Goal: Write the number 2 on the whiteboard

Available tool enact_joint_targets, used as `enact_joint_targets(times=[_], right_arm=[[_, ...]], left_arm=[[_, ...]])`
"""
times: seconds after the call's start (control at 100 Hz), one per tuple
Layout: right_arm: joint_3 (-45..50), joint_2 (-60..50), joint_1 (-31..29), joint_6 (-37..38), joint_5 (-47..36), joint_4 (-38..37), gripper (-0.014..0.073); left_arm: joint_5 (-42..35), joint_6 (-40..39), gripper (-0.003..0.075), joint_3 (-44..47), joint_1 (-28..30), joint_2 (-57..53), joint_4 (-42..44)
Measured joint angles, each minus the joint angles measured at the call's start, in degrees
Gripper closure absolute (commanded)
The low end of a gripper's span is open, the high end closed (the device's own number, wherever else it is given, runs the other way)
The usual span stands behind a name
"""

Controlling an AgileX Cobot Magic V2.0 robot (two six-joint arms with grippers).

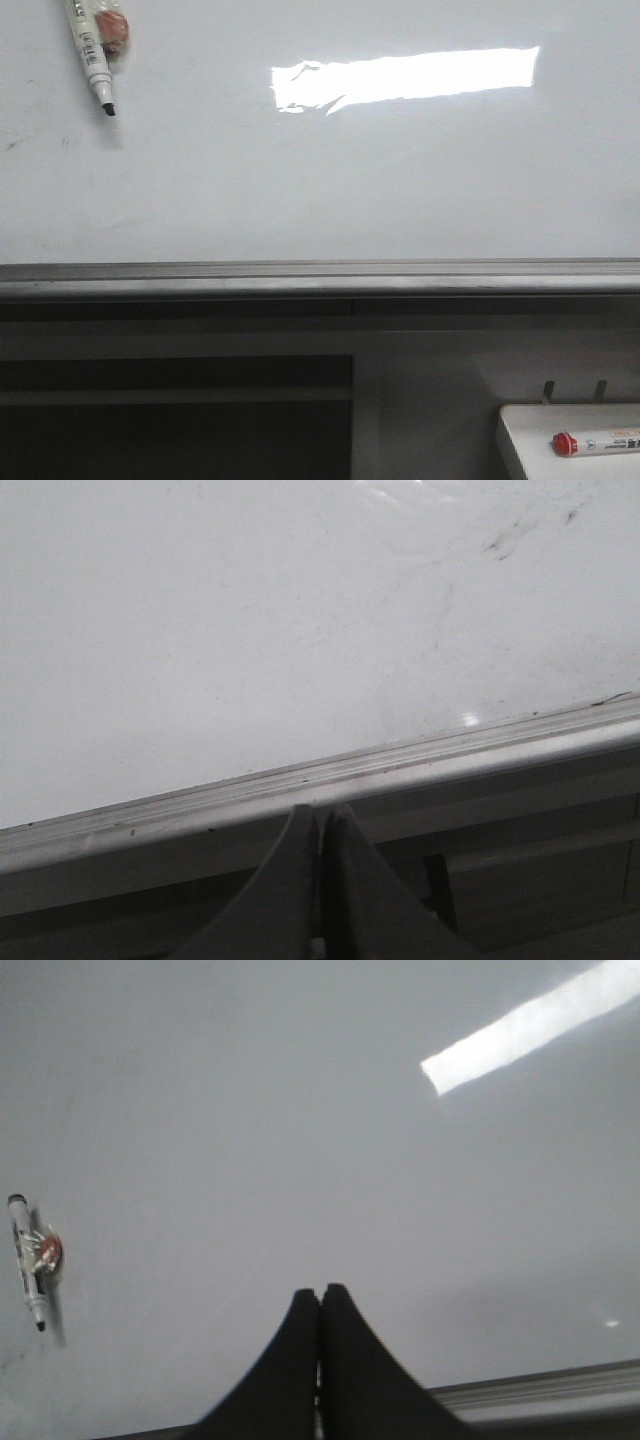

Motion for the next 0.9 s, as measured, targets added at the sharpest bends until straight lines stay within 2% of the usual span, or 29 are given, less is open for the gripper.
enact_joint_targets(times=[0.21, 0.38, 0.6, 0.67, 0.82, 0.9], right_arm=[[0.0, 0.0, 0.0, 0.3, 0.0, 3.4, 0.0654], [0.0, 0.0, 0.0, 0.3, 0.0, 7.1, 0.0654], [0.0, 0.0, 0.0, 0.4, -0.1, 8.0, 0.0654], [0.0, 0.0, 0.0, 0.4, -0.2, 8.0, 0.0654], [0.0, 0.0, 0.0, 0.4, -0.3, 8.0, 0.0654], [0.0, 0.0, 0.0, 0.4, -0.3, 8.0, 0.0654]], left_arm=[[-0.1, 0.0, 0.0741, 0.0, 0.0, 0.0, -0.5], [-4.2, 0.0, 0.0741, 0.0, 0.0, 0.0, -10.8], [-6.1, 0.0, 0.0741, 0.0, 0.0, 0.0, -15.2], [-6.3, 0.0, 0.0741, 0.0, 0.0, 0.0, -21.3], [-7.1, 0.0, 0.0741, 0.0, 0.0, 0.0, -42.0], [-8.1, 0.0, 0.0741, 0.0, 0.0, 0.0, -47.6]])
